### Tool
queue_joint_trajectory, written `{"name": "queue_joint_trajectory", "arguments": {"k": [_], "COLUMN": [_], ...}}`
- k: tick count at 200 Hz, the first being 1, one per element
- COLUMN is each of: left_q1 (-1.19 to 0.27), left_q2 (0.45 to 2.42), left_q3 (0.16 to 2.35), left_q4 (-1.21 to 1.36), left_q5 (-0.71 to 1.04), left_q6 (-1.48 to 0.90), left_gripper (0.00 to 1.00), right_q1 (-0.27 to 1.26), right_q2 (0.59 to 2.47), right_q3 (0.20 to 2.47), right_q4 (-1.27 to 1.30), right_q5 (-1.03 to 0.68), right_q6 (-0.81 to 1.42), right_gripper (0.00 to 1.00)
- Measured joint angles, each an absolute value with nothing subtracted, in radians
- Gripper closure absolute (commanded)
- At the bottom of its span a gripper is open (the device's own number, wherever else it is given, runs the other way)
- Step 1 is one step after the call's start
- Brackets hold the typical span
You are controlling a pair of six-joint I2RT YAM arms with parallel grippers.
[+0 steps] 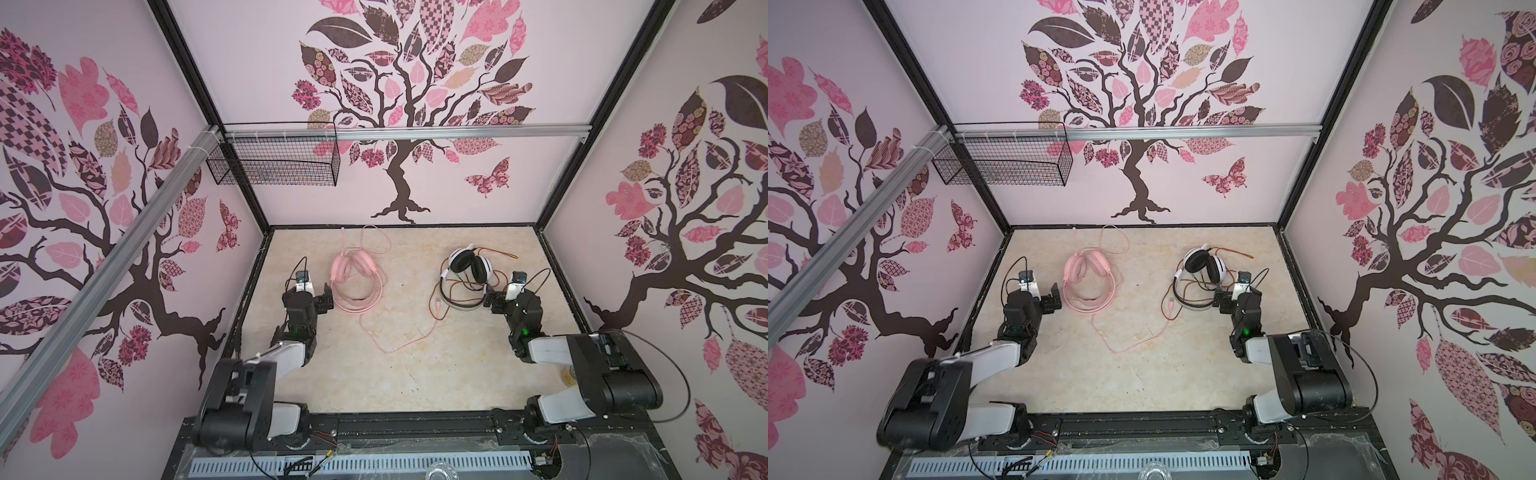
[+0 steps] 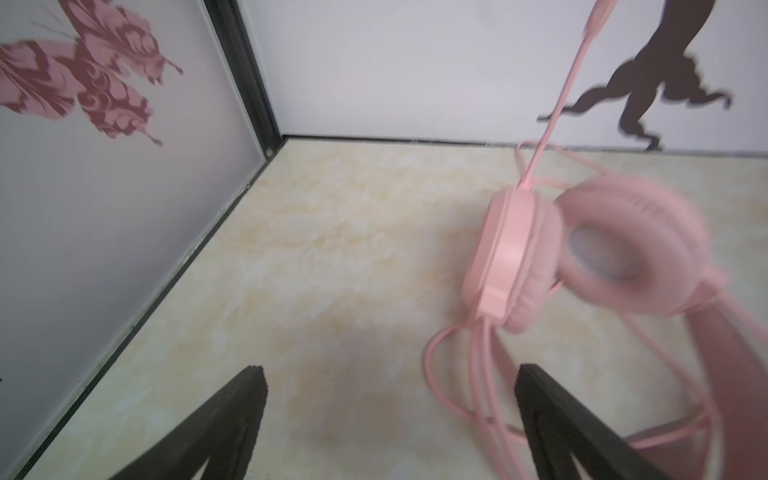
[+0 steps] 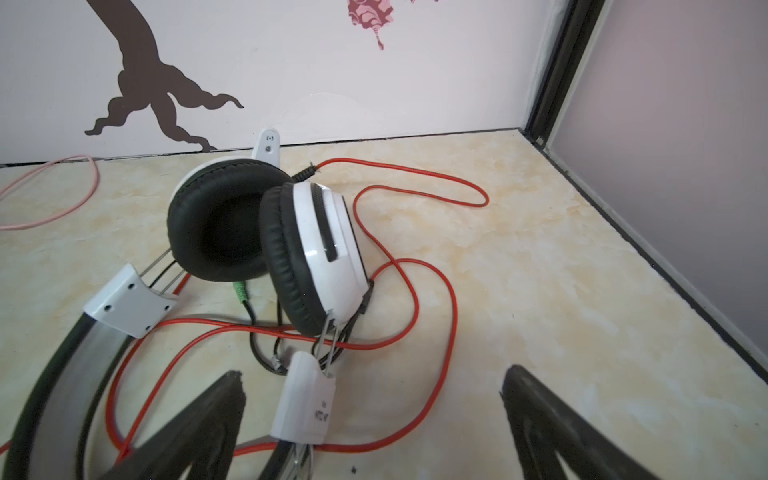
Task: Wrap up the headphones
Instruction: 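Raise both grippers from the rest pose toward the headsets, then reach the right gripper across to the pink headset's ear cup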
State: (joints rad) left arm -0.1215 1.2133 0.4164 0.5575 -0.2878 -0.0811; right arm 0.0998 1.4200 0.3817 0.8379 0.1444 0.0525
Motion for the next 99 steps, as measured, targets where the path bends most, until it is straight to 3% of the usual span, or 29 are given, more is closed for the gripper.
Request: {"name": "queue_joint_trajectory", "arguments": {"k": [28,54,71,99], "left_q1": [-0.15,-0.336,-0.419,-0.385], "left_q2": [0.93,0.834,0.85,0.826], "left_q3": [0.552,0.658,0.737,0.719], "left_q4": [0.46,0.344,0.215,0.154], "left_q5": [-0.281,-0.227,-0.067,0.255], "left_q6": [-0.261,-0.392,-0.515,-0.814], "left_gripper": [0.02,0.02,0.02,0.02], "right_q1": [0.126,0.094,0.068,0.163], "right_q2": [1.309,1.188,1.132,1.216], "right_q3": [0.605,0.622,0.561,0.645], "right_q4": [0.635,0.508,0.499,0.397], "right_q5": [0.208,0.272,0.222,0.133], "right_q6": [0.233,0.519,0.611,0.643], "right_gripper": [0.0,0.0,0.0,0.0]}}
